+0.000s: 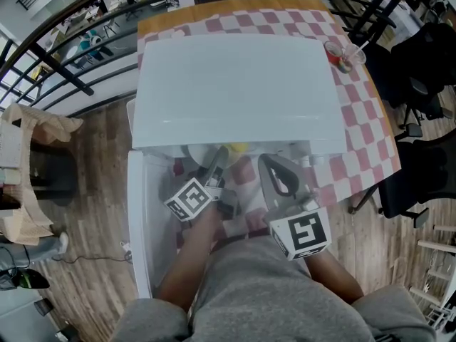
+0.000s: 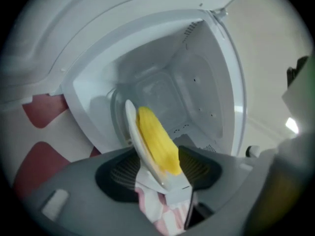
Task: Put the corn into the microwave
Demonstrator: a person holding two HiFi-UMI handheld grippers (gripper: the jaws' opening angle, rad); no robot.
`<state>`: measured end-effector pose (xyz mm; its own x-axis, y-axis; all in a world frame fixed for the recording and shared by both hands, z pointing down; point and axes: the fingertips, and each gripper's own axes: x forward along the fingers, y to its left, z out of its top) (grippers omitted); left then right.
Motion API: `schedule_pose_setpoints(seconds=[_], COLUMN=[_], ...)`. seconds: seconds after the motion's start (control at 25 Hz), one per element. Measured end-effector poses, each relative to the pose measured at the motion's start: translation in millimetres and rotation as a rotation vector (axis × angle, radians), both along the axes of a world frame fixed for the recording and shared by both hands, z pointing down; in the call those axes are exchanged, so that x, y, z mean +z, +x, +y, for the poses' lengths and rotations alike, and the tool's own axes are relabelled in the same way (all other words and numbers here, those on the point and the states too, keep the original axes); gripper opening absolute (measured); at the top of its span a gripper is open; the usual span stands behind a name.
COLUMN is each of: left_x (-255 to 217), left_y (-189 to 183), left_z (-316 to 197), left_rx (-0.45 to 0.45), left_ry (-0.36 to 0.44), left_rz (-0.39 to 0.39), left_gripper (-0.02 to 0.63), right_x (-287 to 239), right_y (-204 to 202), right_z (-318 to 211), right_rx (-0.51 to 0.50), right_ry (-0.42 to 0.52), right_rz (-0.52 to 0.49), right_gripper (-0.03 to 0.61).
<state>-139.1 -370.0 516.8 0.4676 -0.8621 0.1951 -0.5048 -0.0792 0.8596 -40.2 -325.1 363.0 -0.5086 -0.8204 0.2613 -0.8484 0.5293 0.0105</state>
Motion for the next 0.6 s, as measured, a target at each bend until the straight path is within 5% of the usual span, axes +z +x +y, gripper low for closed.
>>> schedule_pose_setpoints(seconds=[0.16, 0.6], left_x=[0, 13], left_y=[5, 11], left_z=[4, 11], left_rx=[0.071, 0.188], left_ry=[0.037, 0.015], left_rz=[-0.169, -0.454], left_gripper=[0.247, 0.300], right_x=[1, -1], right_y=[0, -3], right_z=[-1, -1], right_rx=[0.006, 0.011], right_ry=[0.000, 0.004], right_rz=[0.002, 0.001], right_gripper=[-0.002, -0.002])
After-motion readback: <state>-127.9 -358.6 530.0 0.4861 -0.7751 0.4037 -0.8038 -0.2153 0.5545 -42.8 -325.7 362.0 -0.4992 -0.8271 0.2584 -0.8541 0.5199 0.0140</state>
